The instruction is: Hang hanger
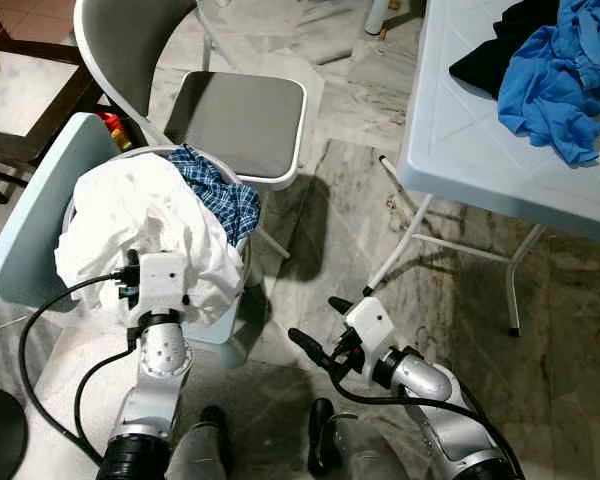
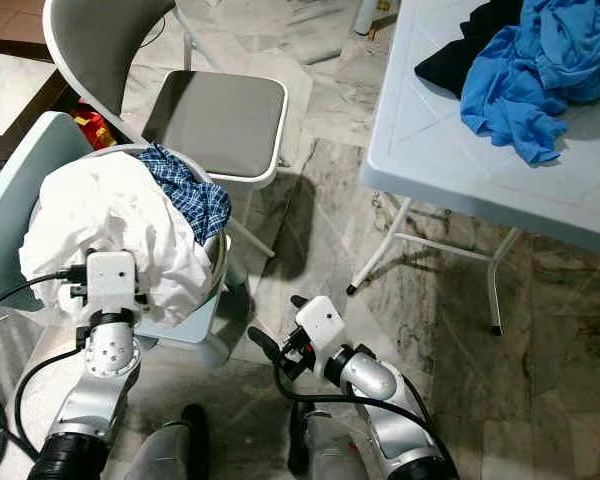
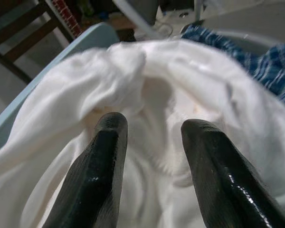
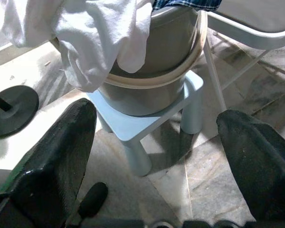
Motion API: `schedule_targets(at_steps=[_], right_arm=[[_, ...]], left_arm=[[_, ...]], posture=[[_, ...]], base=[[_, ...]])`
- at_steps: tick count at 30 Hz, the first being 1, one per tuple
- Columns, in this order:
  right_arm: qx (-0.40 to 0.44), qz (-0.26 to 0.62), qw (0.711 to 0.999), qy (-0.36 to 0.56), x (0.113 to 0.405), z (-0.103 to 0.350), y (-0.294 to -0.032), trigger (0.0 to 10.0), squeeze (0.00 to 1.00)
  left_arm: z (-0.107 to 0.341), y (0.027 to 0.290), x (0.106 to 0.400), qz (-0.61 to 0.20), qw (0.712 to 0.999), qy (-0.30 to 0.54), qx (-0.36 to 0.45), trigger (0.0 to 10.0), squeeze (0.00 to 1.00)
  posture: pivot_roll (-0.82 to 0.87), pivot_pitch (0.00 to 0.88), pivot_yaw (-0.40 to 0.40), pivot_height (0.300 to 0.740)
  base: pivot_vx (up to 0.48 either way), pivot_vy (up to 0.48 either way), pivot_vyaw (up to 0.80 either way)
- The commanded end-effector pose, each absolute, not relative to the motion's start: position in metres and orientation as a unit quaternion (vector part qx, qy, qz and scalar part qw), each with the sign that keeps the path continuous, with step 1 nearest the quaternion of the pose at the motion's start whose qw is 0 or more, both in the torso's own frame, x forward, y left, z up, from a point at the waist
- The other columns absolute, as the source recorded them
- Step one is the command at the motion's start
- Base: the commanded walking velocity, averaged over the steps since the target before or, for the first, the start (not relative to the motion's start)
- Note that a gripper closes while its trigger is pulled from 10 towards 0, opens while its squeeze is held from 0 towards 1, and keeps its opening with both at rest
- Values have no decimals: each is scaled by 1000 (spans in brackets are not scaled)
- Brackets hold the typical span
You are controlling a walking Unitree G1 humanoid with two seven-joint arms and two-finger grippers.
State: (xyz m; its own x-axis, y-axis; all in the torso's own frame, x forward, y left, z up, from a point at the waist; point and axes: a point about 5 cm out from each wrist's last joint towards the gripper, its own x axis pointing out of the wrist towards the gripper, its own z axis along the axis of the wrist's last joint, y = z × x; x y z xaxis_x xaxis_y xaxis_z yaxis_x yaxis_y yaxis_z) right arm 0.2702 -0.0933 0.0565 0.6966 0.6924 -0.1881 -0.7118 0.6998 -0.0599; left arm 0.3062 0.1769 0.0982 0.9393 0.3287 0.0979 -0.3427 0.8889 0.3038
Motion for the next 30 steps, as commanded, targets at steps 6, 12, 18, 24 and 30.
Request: schedule_targets(at_steps=[6,12,18,24,30], right_arm=[[-62,377,920,84,264,52,-96,10000,0],[-60,377,921,84,264,51,-95,10000,0],[-59,378,920,86,264,51,-94,10000,0],[-59,378,920,86,264,51,-93,10000,0],[-59,379,920,86,265,51,-93,10000,0]], left_arm=[[100,164,306,145,973,-39,177,10000,0],[98,160,303,135,973,-39,183,10000,0],[86,162,298,139,974,-5,178,10000,0],[77,168,294,142,974,17,177,10000,0],[70,171,295,140,973,35,178,10000,0]], posture=[[-108,317,-68,740],[-103,321,-66,740],[-100,323,-66,740],[-98,323,-68,740],[-95,323,-66,740]], base=[[0,0,0],[0,0,0],[0,0,0],[0,0,0],[0,0,0]])
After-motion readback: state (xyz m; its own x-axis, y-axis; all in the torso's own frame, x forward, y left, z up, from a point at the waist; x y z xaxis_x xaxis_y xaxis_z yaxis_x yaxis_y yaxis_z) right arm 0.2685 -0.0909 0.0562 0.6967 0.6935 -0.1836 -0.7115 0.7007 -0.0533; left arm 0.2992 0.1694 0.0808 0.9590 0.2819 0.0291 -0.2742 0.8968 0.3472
